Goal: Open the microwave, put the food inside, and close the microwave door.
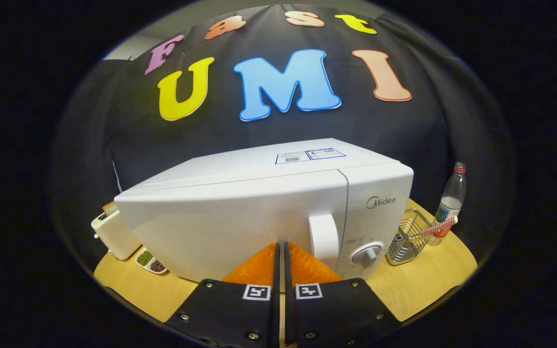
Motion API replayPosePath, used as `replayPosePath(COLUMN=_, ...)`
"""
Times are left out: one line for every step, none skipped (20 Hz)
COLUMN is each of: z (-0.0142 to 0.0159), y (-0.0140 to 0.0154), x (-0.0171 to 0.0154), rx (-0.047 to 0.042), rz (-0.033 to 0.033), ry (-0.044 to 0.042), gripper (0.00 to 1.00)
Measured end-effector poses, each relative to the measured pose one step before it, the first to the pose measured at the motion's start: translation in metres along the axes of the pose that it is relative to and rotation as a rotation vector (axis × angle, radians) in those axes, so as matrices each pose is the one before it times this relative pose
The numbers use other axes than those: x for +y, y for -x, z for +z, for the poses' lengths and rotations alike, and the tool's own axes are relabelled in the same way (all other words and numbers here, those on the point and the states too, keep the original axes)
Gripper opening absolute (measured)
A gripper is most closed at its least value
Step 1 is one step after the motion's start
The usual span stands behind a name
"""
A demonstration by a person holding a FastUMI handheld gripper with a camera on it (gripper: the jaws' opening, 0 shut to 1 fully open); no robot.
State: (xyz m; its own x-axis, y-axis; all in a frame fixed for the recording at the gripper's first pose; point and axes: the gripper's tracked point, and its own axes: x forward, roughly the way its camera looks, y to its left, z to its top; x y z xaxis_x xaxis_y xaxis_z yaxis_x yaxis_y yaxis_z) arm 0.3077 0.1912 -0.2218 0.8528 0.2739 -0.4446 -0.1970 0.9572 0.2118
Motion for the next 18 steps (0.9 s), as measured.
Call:
replayPosePath(z=0.00056, y=0.00067, x=0.00041, rx=-0.0035, rz=-0.0052, ry=0.00857, gripper=0.04)
replayPosePath(z=0.00117, y=0.00501, x=0.00078, rx=-0.00037, rz=0.00008, ry=0.00595, gripper=0.05)
replayPosePath(z=0.00099, y=0.00811, x=0.00238, rx=-0.00915, rz=0.00451, ry=0.01114, gripper=0.05)
replayPosePath(z=0.00487, y=0.00802, x=-0.00018, rx=-0.01914, rz=-0.00785, ry=0.02408, gripper=0.05)
replayPosePath(z=0.00494, y=0.00973, x=0.00057, rx=-0.01801, rz=-0.00403, ry=0.02062, gripper=0.05)
replayPosePath(z=0.00398, y=0.00897, x=0.00174, rx=-0.01444, rz=0.00098, ry=0.01337, gripper=0.05)
replayPosePath(z=0.00166, y=0.00985, x=0.00152, rx=-0.01225, rz=-0.00293, ry=0.01234, gripper=0.05)
replayPosePath(z=0.00389, y=0.01116, x=0.00082, rx=-0.01439, rz=-0.00103, ry=0.01035, gripper=0.05)
replayPosePath(z=0.00328, y=0.01155, x=0.00223, rx=-0.01626, rz=-0.0016, ry=0.01077, gripper=0.05)
replayPosePath(z=0.00313, y=0.01138, x=0.00071, rx=-0.01375, rz=-0.00407, ry=0.01055, gripper=0.05)
replayPosePath(z=0.00303, y=0.01255, x=-0.00099, rx=-0.01216, rz=-0.0048, ry=0.00748, gripper=0.05)
replayPosePath(z=0.00412, y=0.01147, x=0.00105, rx=-0.01143, rz=0.00021, ry=0.00331, gripper=0.05)
replayPosePath(z=0.004, y=0.01189, x=0.00013, rx=-0.01268, rz=-0.00392, ry=0.00307, gripper=0.05)
replayPosePath(z=0.00422, y=0.01217, x=-0.00117, rx=-0.01172, rz=-0.00748, ry=-0.00028, gripper=0.05)
replayPosePath(z=0.00426, y=0.01248, x=-0.00049, rx=-0.01452, rz=-0.00386, ry=-0.00484, gripper=0.05)
replayPosePath(z=0.00567, y=0.0116, x=-0.00018, rx=-0.01549, rz=-0.00347, ry=-0.00396, gripper=0.05)
replayPosePath(z=0.00404, y=0.012, x=-0.00152, rx=-0.01416, rz=-0.00545, ry=-0.0001, gripper=0.04)
replayPosePath(z=0.00362, y=0.01107, x=-0.0017, rx=-0.00931, rz=-0.00592, ry=0.00153, gripper=0.05)
